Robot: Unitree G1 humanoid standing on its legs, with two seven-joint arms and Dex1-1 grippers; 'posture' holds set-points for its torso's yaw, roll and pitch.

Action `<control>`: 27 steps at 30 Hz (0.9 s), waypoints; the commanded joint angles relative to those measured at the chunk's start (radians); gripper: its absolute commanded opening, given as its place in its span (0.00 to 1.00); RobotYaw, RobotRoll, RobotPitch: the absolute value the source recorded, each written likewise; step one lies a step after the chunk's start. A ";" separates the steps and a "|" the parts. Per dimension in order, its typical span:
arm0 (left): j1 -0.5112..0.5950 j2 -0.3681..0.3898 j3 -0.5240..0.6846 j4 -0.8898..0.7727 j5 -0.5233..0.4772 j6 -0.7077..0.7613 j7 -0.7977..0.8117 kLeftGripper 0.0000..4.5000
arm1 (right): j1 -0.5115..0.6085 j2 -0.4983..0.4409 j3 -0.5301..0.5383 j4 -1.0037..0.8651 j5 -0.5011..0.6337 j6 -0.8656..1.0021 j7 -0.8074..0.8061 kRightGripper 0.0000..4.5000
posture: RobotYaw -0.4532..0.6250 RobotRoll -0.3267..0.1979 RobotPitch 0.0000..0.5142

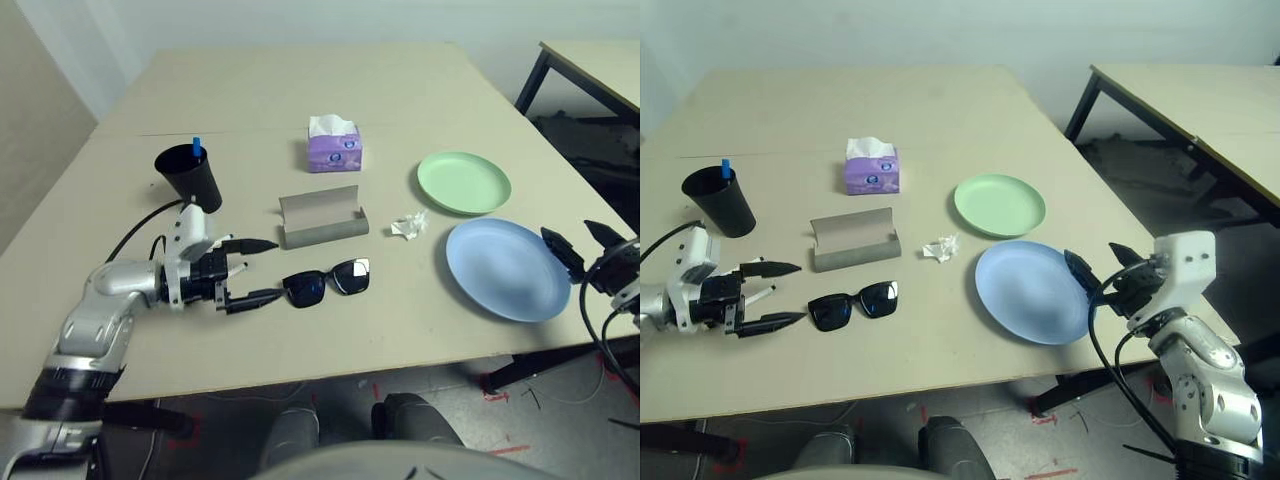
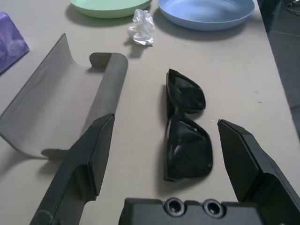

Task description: Organize and tidy the items on the table.

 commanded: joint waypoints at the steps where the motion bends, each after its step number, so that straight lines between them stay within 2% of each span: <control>1: -0.014 -0.013 -0.016 0.052 0.035 -0.063 -0.017 0.99 | -0.017 -0.048 0.034 -0.024 -0.013 0.129 -0.018 1.00 | 0.29 0.62 0.06; 5: -0.016 -0.026 -0.006 0.068 0.036 -0.090 -0.014 0.99 | -0.008 -0.161 0.129 0.016 -0.114 0.228 -0.016 1.00 | 0.29 0.62 0.06; 8: -0.023 -0.031 -0.004 0.077 0.037 -0.097 -0.010 0.99 | -0.041 -0.194 0.160 0.035 -0.146 0.313 -0.038 1.00 | 0.29 0.62 0.07; 14: -0.022 -0.043 -0.019 0.056 0.050 -0.103 0.001 0.99 | -0.105 -0.199 0.196 0.045 -0.151 0.493 -0.050 1.00 | 0.30 0.62 0.08; 21: -0.016 -0.053 -0.017 0.050 0.069 -0.127 0.030 0.99 | -0.143 -0.168 0.197 0.006 -0.084 0.694 -0.015 1.00 | 0.30 0.62 0.08; 24: -0.020 -0.055 -0.008 0.057 0.068 -0.135 0.044 1.00 | -0.143 -0.160 0.202 -0.022 -0.054 0.768 0.003 0.86 | 0.31 0.62 0.07; 27: -0.019 -0.054 -0.004 0.060 0.071 -0.143 0.048 1.00 | -0.155 -0.145 0.201 -0.042 -0.025 0.836 0.014 0.61 | 0.31 0.62 0.06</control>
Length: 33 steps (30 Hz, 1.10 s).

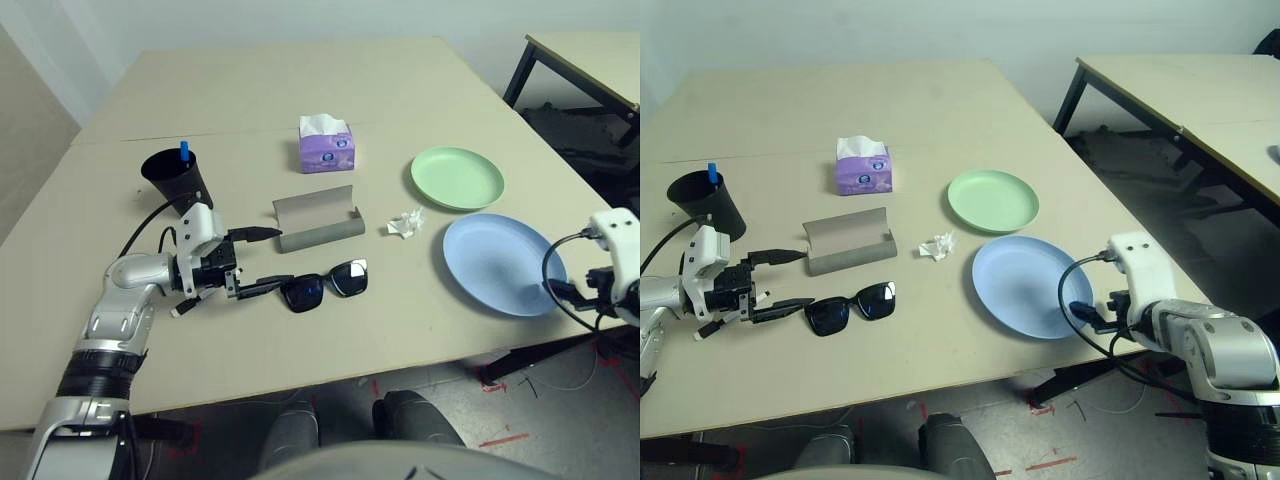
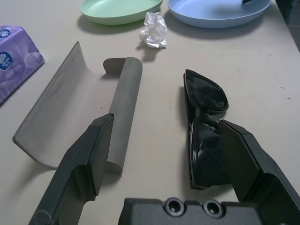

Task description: Organize and tidy the items on the table.

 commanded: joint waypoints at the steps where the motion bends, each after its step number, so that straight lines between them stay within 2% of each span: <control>1: 0.005 0.001 0.000 0.001 0.010 -0.017 0.005 1.00 | -0.012 0.019 0.016 -0.025 0.037 0.074 0.014 0.52 | 0.31 0.62 0.06; 8: 0.008 0.008 0.004 -0.017 0.008 -0.013 0.017 1.00 | -0.078 0.031 0.003 -0.003 0.024 0.064 0.002 0.00 | 0.32 0.62 0.06; 14: 0.008 0.019 0.001 -0.042 0.008 0.005 0.026 1.00 | -0.123 0.035 -0.072 -0.019 0.102 0.125 0.061 0.00 | 0.31 0.62 0.07; 19: -0.001 0.024 -0.003 -0.050 0.007 0.018 0.027 1.00 | -0.308 0.144 -0.186 0.034 0.128 0.232 0.015 0.00 | 0.31 0.62 0.07; 23: -0.010 0.026 -0.005 -0.057 0.008 0.028 0.029 1.00 | -0.474 0.251 -0.253 0.105 0.093 0.277 -0.057 0.00 | 0.31 0.62 0.08; 27: -0.009 0.026 -0.006 -0.070 0.008 0.037 0.034 1.00 | -0.653 0.368 -0.302 0.240 0.024 0.214 -0.186 0.00 | 0.32 0.62 0.08; 30: 0.000 0.030 -0.001 -0.086 0.006 0.044 0.041 1.00 | -0.713 0.399 -0.290 0.315 -0.032 0.138 -0.266 0.00 | 0.34 0.62 0.08; 33: 0.016 0.037 0.014 -0.101 0.002 0.049 0.052 1.00 | -0.728 0.416 -0.274 0.356 -0.075 0.045 -0.328 0.00 | 0.35 0.62 0.08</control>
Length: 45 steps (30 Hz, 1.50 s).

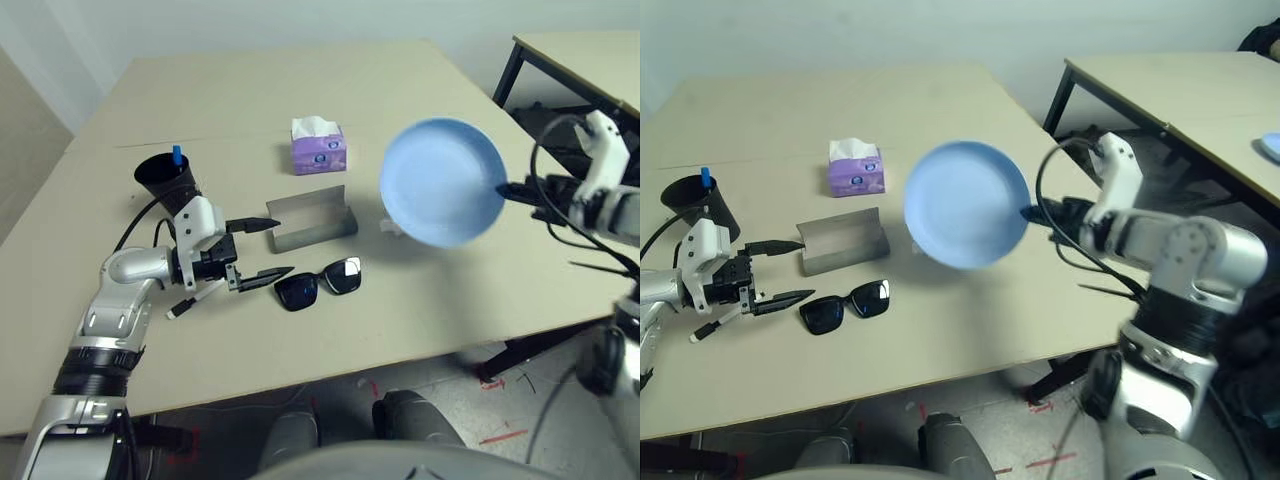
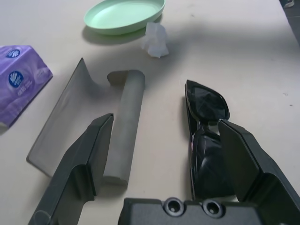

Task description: Organize and tidy the items on the table.

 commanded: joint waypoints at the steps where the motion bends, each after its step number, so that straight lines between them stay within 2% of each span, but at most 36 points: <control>1: 0.024 0.013 0.015 -0.032 -0.002 0.012 0.013 1.00 | -0.006 0.022 0.013 0.044 -0.055 -0.104 -0.073 0.00 | 0.36 0.62 0.08; 5: 0.051 0.018 0.026 -0.059 -0.007 0.021 0.028 1.00 | -0.013 0.069 0.007 0.102 -0.104 -0.249 -0.169 0.00 | 0.36 0.62 0.08; 13: 0.049 0.012 0.044 -0.054 -0.009 0.074 0.089 1.00 | -0.070 0.120 0.038 0.284 -0.128 -0.451 -0.253 0.00 | 0.38 0.62 0.07; 15: 0.050 0.018 0.038 -0.048 0.009 0.079 0.102 1.00 | -0.076 0.116 0.044 0.320 -0.126 -0.481 -0.257 0.00 | 0.38 0.62 0.07; 26: 0.069 -0.016 0.049 -0.139 -0.084 0.191 0.134 1.00 | -0.086 0.057 0.188 0.450 -0.216 -0.638 -0.235 0.00 | 0.39 0.62 0.07; 33: 0.080 -0.047 0.051 -0.232 -0.176 0.294 0.144 1.00 | -0.092 0.045 0.200 0.497 -0.235 -0.673 -0.249 0.00 | 0.39 0.62 0.06; 40: 0.077 -0.037 0.040 -0.226 -0.156 0.284 0.149 1.00 | -0.092 0.031 0.219 0.514 -0.238 -0.645 -0.230 0.00 | 0.39 0.62 0.07; 41: 0.079 -0.035 0.038 -0.226 -0.152 0.281 0.148 1.00 | -0.092 0.030 0.222 0.514 -0.238 -0.644 -0.228 0.11 | 0.39 0.62 0.08; 42: 0.080 -0.034 0.037 -0.226 -0.149 0.278 0.147 1.00 | -0.092 0.029 0.223 0.513 -0.238 -0.643 -0.226 0.16 | 0.39 0.62 0.08; 45: 0.079 -0.036 0.036 -0.235 -0.146 0.281 0.150 1.00 | -0.090 0.024 0.228 0.507 -0.235 -0.639 -0.225 0.41 | 0.39 0.62 0.08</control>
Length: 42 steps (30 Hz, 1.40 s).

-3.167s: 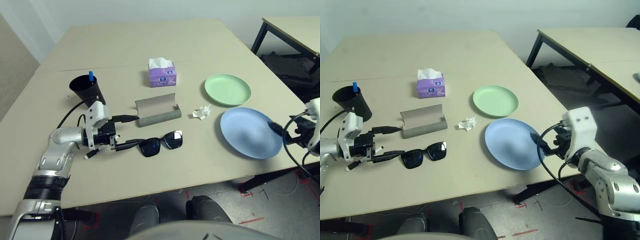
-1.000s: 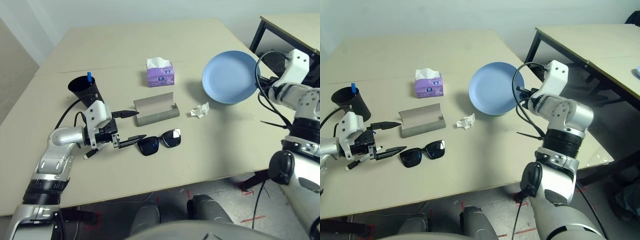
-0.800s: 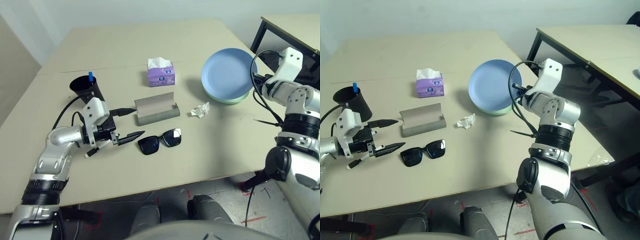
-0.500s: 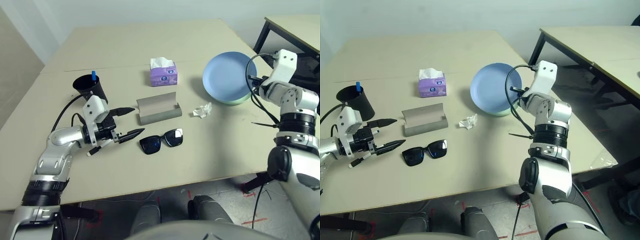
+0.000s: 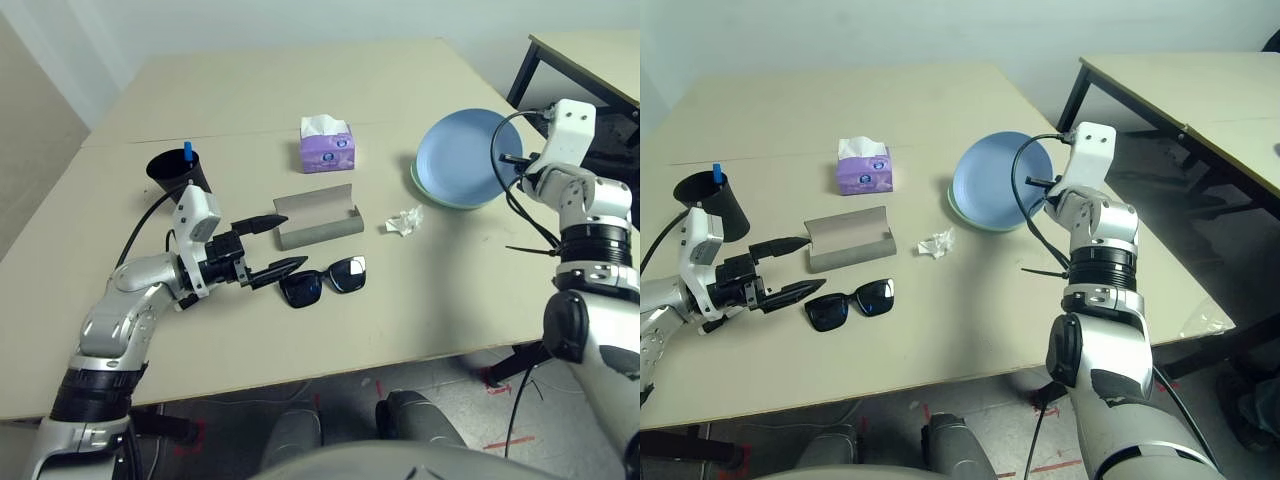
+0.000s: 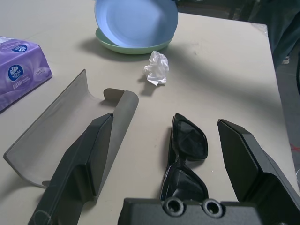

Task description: Organize and tidy the items on the table.

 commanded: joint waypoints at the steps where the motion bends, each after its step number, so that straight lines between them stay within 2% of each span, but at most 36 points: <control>1: 0.001 0.004 -0.007 -0.020 0.012 0.001 0.001 1.00 | -0.012 -0.007 0.011 0.010 -0.006 0.016 0.005 0.48 | 0.38 0.62 0.09; 7: -0.014 0.009 -0.005 -0.009 0.014 0.005 -0.007 1.00 | 0.002 -0.007 0.024 -0.034 0.007 0.053 0.035 0.97 | 0.38 0.62 0.09; 8: -0.015 0.010 -0.003 -0.004 0.014 0.002 -0.010 1.00 | 0.010 -0.010 0.034 -0.055 0.013 0.078 0.058 0.99 | 0.38 0.62 0.10; 13: -0.017 0.013 0.006 0.015 0.015 -0.008 -0.019 1.00 | 0.185 -0.094 0.208 -0.384 0.069 0.210 0.323 0.99 | 0.37 0.62 0.11; 17: -0.009 0.013 0.011 0.012 0.014 -0.009 -0.019 1.00 | 0.348 -0.146 0.289 -0.648 0.113 0.206 0.459 0.99 | 0.37 0.62 0.12; 20: -0.005 0.013 0.012 0.007 0.013 -0.005 -0.018 1.00 | 0.433 -0.179 0.365 -0.757 0.106 0.147 0.538 0.99 | 0.36 0.62 0.12; 23: -0.007 0.013 0.009 0.001 0.014 0.002 -0.014 1.00 | 0.474 -0.189 0.423 -0.762 0.066 0.070 0.571 0.99 | 0.36 0.62 0.13; 29: -0.016 0.016 0.010 -0.009 0.010 0.015 -0.008 1.00 | 0.460 -0.153 0.461 -0.705 0.041 0.005 0.591 0.99 | 0.37 0.62 0.13; 37: -0.006 0.019 0.014 -0.021 0.011 0.021 -0.003 1.00 | 0.362 -0.049 0.514 -0.521 -0.023 -0.082 0.590 0.99 | 0.37 0.62 0.13; 42: 0.000 0.018 0.015 -0.032 0.016 0.014 0.009 1.00 | 0.295 0.008 0.518 -0.414 -0.029 -0.043 0.596 0.99 | 0.39 0.62 0.12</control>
